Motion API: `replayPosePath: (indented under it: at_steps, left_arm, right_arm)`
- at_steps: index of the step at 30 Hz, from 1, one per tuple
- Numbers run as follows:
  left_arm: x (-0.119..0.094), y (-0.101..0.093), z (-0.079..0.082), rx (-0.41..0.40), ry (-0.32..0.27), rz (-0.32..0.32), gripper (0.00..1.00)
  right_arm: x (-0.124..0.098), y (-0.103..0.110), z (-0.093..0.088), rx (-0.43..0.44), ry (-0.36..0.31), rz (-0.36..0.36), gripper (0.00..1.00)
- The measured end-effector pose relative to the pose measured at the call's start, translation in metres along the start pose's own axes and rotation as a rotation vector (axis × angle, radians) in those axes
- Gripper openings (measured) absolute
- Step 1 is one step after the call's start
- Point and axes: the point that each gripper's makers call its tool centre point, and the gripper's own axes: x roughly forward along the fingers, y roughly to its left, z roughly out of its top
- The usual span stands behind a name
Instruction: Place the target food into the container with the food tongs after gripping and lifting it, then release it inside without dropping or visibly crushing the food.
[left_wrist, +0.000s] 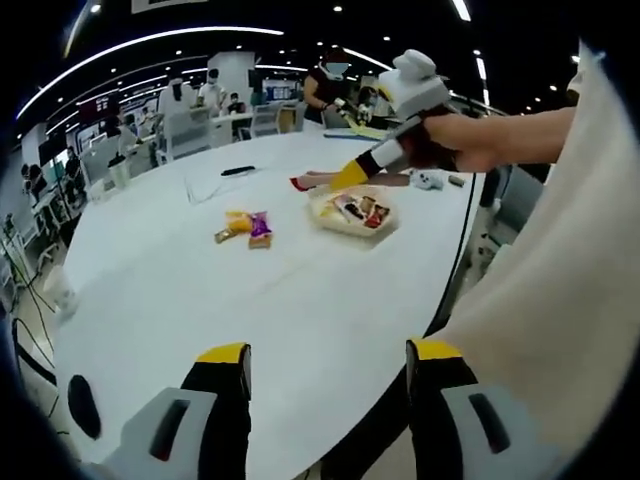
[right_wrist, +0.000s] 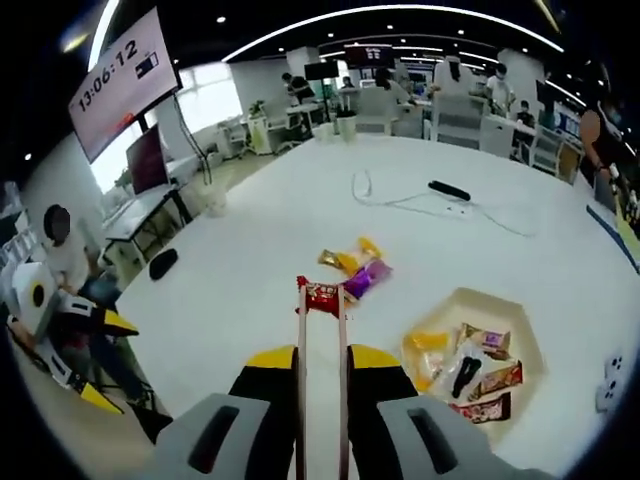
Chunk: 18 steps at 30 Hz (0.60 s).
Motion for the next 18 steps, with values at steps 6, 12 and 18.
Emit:
replayPosePath:
  at_steps: [6,12,18]
  left_arm:
    - [0.011,-0.012,0.008,0.004,0.004,-0.011,0.62]
    - [0.019,-0.017,0.015,0.026,0.013,-0.024,0.62]
    - [0.026,-0.02,0.025,0.037,0.008,-0.026,0.62]
  right_arm:
    - [-0.016,-0.034,-0.001,0.046,-0.029,-0.045,0.16]
    - [-0.027,-0.054,0.001,0.073,-0.052,-0.07,0.16]
    - [-0.036,-0.07,-0.002,0.089,-0.057,-0.085,0.17]
